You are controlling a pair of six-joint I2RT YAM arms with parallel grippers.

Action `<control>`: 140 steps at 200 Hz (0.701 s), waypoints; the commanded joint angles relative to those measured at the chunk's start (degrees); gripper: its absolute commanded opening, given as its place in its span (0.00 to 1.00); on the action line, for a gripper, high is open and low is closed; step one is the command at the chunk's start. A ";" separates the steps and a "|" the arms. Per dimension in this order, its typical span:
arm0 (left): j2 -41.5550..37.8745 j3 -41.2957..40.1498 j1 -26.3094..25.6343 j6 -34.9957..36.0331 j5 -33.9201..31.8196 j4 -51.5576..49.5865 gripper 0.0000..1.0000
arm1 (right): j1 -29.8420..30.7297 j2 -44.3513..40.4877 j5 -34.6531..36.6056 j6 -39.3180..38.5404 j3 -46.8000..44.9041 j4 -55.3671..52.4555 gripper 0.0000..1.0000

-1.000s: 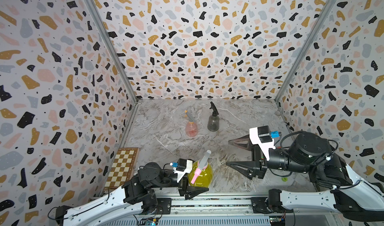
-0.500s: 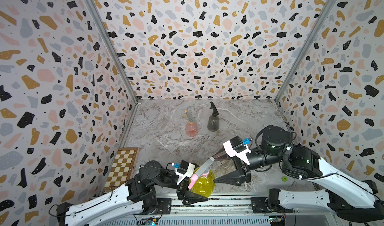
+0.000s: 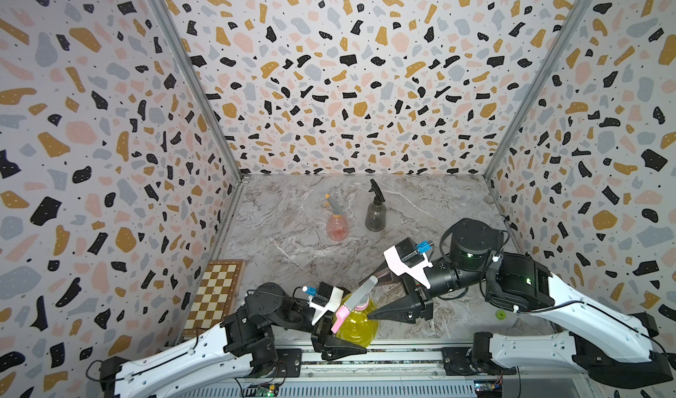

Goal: Attach spray nozzles to spray bottles
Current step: Screw the spray nozzle on the spray bottle.

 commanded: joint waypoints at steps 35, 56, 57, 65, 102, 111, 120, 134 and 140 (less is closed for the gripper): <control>0.14 1.62 -0.10 0.17 -0.29 2.45 0.00 | -0.06 -0.11 -1.13 1.27 1.91 2.46 0.54; 0.15 1.62 -0.11 0.23 -0.46 2.37 0.00 | -0.10 0.07 -1.09 1.49 1.91 2.59 0.51; 0.11 1.62 -0.11 0.24 -0.45 2.36 0.00 | -0.10 0.12 -1.11 1.47 1.91 2.57 0.51; 0.14 1.62 -0.11 0.29 -0.58 2.26 0.00 | -0.07 0.14 -1.06 1.46 1.96 2.50 0.50; 0.16 1.78 -0.05 0.45 -0.95 1.81 0.00 | -0.09 0.07 -0.95 1.79 1.87 2.64 0.48; 0.17 1.80 -0.11 0.60 -1.06 1.53 0.00 | -0.09 0.07 -0.85 1.86 1.84 2.73 0.47; 0.26 1.88 -0.13 0.67 -1.21 1.48 0.00 | -0.10 0.06 -0.94 1.97 1.83 2.83 0.47; 0.17 1.80 -0.11 0.69 -1.37 1.39 0.00 | -0.08 0.16 -0.93 2.10 1.86 2.98 0.46; 0.21 1.80 -0.11 0.67 -1.41 1.39 0.00 | -0.03 0.24 -0.91 2.15 1.91 2.95 0.46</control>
